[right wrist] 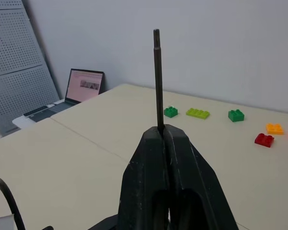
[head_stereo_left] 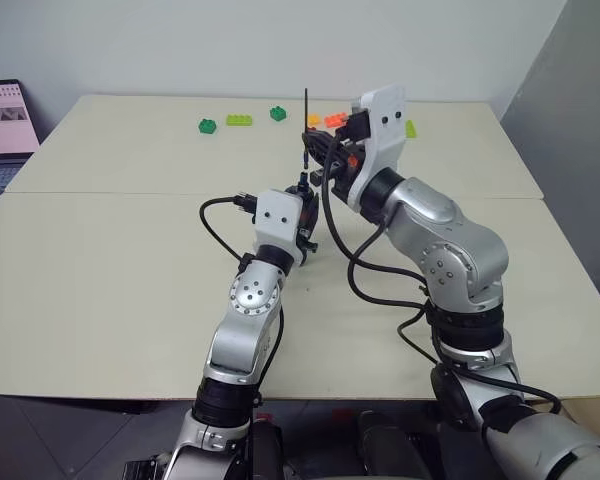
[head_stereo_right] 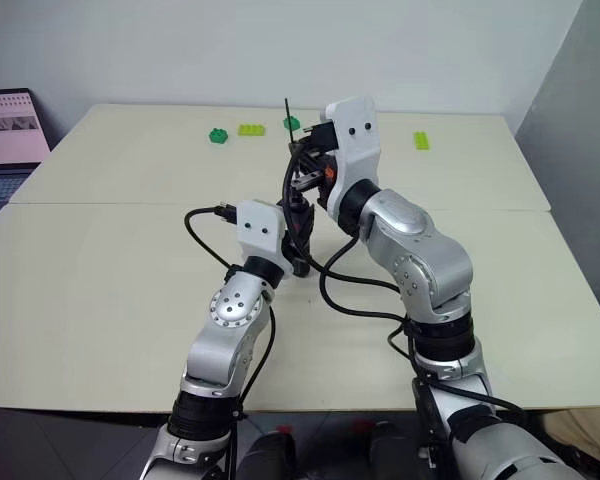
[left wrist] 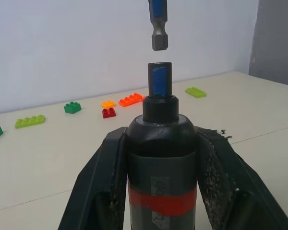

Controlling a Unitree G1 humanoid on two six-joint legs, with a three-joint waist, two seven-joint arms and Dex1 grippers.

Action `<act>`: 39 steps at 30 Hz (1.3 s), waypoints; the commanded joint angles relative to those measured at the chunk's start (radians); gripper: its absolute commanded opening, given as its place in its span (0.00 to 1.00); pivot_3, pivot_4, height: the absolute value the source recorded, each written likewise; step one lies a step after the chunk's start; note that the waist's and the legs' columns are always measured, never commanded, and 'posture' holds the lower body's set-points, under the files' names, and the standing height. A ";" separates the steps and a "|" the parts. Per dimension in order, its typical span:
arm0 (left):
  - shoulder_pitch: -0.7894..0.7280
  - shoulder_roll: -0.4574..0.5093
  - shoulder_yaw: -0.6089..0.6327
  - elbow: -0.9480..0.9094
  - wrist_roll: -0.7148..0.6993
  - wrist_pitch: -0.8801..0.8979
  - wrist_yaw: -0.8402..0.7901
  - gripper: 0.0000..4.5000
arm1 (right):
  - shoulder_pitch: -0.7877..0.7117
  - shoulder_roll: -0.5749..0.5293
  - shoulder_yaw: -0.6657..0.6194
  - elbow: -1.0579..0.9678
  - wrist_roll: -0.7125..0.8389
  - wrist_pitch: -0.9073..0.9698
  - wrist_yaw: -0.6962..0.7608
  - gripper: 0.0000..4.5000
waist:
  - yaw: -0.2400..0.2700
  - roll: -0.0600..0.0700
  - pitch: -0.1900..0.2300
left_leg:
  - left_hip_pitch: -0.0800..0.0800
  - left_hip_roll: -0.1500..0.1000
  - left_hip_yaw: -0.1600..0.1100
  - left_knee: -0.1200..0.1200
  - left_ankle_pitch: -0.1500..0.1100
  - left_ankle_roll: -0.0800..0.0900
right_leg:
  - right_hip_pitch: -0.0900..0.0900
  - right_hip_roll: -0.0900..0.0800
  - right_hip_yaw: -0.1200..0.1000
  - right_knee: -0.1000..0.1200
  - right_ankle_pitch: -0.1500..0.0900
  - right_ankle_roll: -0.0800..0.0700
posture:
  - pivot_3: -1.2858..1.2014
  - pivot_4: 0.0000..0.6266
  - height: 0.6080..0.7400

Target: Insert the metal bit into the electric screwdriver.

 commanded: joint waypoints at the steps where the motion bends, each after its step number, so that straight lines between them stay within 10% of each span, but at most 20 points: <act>1: 0.008 -0.001 -0.001 -0.029 0.012 0.003 0.006 0.37 | -0.004 0.010 -0.005 -0.042 -0.001 -0.021 -0.007 0.00 | 0.000 0.000 0.000 | 0.000 0.000 0.000 0.000 0.000 0.000 | 0.000 0.000 0.000 0.000 0.000 0.000 | 0.52 0.24 1.00; 39: 0.019 0.017 -0.005 -0.027 0.013 -0.008 -0.008 0.37 | -0.011 0.013 -0.033 -0.081 0.031 0.019 0.014 0.00 | -0.001 0.000 0.000 | 0.000 0.000 0.000 -0.003 0.000 0.000 | -0.001 0.000 0.000 -0.001 0.000 0.000 | 0.52 0.24 1.00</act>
